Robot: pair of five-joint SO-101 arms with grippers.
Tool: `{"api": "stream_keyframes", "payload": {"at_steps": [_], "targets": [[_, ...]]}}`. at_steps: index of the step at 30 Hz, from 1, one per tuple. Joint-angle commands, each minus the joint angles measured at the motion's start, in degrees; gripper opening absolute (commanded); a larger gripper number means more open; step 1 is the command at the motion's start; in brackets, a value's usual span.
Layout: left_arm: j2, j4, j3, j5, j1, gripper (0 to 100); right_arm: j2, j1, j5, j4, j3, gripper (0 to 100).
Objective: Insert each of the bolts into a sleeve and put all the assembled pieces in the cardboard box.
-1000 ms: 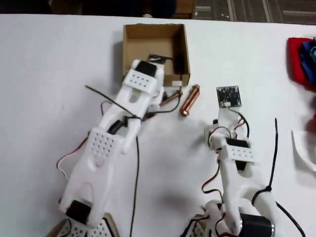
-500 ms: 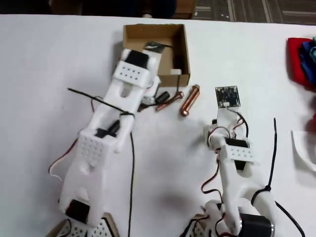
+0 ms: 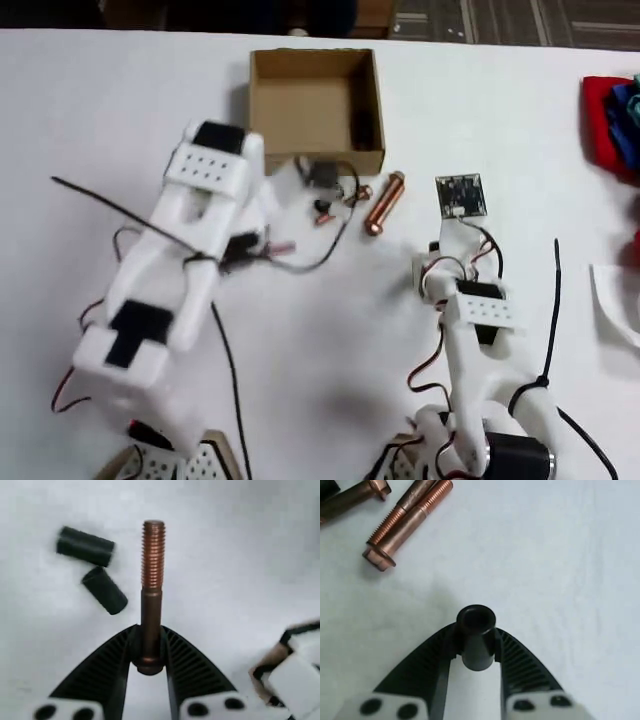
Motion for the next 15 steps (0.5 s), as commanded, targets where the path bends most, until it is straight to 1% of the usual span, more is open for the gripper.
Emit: {"api": "stream_keyframes", "payload": {"at_steps": [1,5,9,11,13,15], "targets": [[-6.77,0.70,10.24,-13.36,-1.14,3,-1.98,-0.66,-0.26,-0.92,-0.35,2.0],[-5.80,-0.26,16.75,-13.54,-1.14,3,-1.98,-0.66,-0.26,-0.92,-0.26,2.0],[-2.73,-0.35,16.84,-13.54,-1.14,4,-1.98,-0.66,-0.18,-0.92,-0.26,2.0],[-0.70,-0.35,17.19,-13.27,-1.23,7,-1.98,-0.66,-0.09,-0.92,-0.26,2.0],[1.32,-0.35,16.92,-10.29,-1.23,13,-1.98,-0.66,-0.09,-0.92,-0.26,2.0],[2.73,-2.11,16.84,-7.47,-1.23,14,-1.98,-0.66,-0.09,-0.92,-0.26,2.0]]}}
